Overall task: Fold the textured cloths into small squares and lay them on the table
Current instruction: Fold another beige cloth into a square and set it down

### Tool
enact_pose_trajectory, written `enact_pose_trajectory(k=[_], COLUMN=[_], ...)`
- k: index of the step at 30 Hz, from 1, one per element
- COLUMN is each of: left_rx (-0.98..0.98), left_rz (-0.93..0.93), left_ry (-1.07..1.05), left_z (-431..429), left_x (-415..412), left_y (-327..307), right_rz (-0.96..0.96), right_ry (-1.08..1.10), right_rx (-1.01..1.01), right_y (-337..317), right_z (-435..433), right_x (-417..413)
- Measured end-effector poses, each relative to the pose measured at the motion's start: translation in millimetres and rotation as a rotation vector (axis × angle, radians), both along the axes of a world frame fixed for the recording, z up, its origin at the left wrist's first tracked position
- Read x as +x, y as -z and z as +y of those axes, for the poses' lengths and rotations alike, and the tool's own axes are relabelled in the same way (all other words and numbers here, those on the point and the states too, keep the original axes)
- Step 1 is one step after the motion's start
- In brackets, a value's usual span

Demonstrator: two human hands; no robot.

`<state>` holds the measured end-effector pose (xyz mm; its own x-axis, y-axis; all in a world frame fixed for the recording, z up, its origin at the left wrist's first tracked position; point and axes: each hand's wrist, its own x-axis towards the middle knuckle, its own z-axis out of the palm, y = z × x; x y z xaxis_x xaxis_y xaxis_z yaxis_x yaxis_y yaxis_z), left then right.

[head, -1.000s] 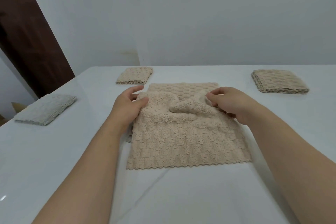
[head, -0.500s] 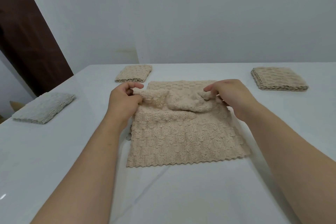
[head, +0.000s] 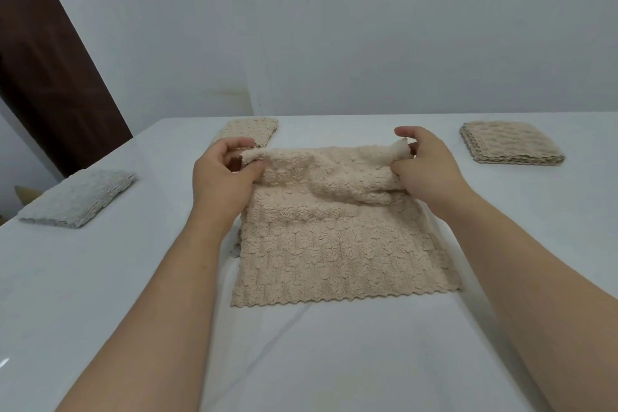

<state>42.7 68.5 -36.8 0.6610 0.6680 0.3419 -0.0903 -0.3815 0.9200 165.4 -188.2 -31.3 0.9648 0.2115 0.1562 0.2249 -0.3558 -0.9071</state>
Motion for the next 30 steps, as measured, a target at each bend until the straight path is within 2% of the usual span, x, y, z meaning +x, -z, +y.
enact_pose_trajectory(k=[5,8,17,22,30], left_rx=[0.164,0.188,0.041,0.047,-0.004], left_rz=[0.066,0.054,0.016,0.008,0.125], left_ry=[-0.094,-0.096,-0.027,-0.014,0.027], left_z=[2,-1,-3,-15,-21], left_x=[-2,-5,3,-3,-41], left_y=[0,0,2,2,-4], right_rz=[-0.059,-0.121,-0.128,-0.104,-0.157], right_ry=[0.056,0.096,0.175,0.170,0.031], right_rx=[-0.048,-0.100,-0.031,0.078,-0.053], right_y=[3,2,-3,-17,-3], right_z=[0,-2,-3,-12,-41], right_x=[4,3,4,-10,-59])
